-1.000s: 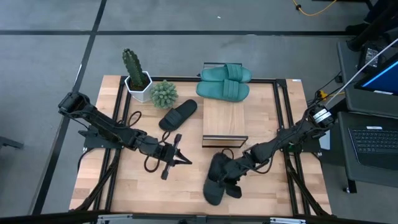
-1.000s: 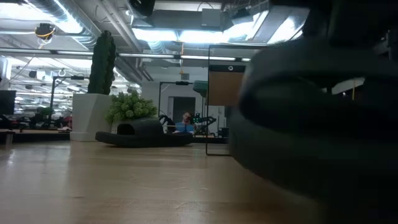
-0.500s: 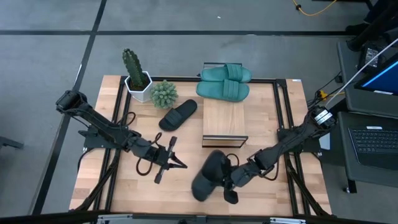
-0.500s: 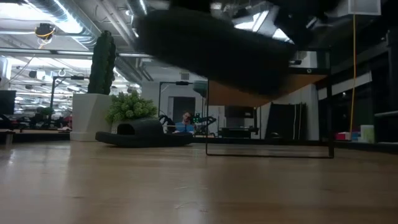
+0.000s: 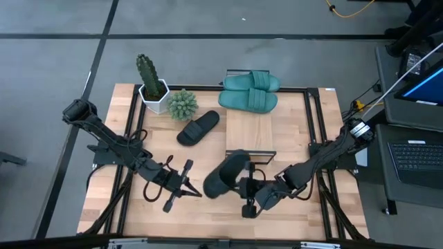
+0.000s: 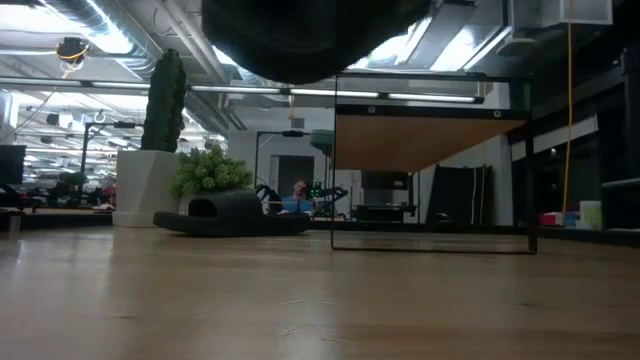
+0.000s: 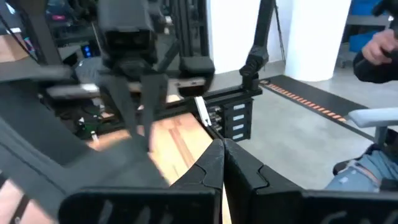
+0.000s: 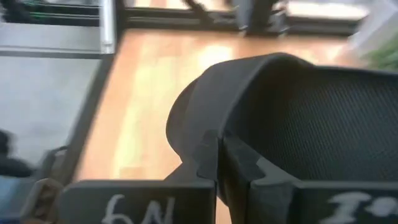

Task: Pick and place slides into the shelf
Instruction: Put the bottom black slide on the shelf

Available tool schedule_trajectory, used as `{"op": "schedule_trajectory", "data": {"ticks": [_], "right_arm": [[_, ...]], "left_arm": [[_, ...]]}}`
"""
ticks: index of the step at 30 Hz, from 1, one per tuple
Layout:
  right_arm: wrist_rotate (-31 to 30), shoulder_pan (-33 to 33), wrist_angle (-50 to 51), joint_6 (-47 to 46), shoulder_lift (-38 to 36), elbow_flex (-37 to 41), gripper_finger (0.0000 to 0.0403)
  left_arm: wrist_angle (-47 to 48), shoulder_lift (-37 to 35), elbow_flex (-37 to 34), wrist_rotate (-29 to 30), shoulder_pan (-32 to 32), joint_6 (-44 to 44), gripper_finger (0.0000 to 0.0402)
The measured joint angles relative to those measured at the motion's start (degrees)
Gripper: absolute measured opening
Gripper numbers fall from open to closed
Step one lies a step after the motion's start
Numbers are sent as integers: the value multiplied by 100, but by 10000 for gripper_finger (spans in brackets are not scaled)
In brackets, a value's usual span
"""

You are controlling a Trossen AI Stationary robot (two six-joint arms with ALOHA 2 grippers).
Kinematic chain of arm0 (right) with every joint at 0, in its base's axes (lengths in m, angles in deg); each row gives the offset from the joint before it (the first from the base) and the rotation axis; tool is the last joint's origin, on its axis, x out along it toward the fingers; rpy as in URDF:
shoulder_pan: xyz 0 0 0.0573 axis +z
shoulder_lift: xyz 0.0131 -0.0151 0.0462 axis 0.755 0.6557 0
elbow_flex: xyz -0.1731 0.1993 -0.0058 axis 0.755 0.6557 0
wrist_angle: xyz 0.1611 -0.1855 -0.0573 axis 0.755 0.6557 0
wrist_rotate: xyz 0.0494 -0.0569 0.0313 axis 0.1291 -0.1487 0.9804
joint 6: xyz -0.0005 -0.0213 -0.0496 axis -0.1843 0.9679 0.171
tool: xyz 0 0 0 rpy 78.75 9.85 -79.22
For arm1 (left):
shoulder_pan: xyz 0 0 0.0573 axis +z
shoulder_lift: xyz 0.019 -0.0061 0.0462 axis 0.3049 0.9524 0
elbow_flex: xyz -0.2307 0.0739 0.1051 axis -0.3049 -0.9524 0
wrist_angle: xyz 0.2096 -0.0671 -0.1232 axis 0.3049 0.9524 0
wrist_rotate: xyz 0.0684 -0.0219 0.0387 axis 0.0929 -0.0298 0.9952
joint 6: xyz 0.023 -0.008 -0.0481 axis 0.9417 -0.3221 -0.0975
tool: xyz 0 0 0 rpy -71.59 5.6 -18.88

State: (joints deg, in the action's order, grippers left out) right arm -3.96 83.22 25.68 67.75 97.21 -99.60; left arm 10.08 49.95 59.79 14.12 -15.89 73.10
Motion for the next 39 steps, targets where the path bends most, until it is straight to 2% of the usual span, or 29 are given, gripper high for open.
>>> {"op": "schedule_trajectory", "data": {"ticks": [7,12,21,27,32,39], "right_arm": [[-660,-112,521,806,-2,-626,8],[-1347,-370,865,824,-17,-973,8],[-1392,-925,824,838,-26,-1080,8],[-1369,-1101,260,1477,-106,-1080,8],[-1406,-1242,164,1581,-425,-1083,8],[-1388,-1228,106,1707,-660,-1083,8]], "left_arm": [[-49,-52,0,586,-103,39,0],[-114,-83,0,889,-90,44,0],[-808,-85,0,2154,-87,610,0],[-1358,-85,0,3101,-65,1152,0],[-1507,-193,0,3098,210,1199,0],[-1622,-634,0,2998,871,636,0]]}}
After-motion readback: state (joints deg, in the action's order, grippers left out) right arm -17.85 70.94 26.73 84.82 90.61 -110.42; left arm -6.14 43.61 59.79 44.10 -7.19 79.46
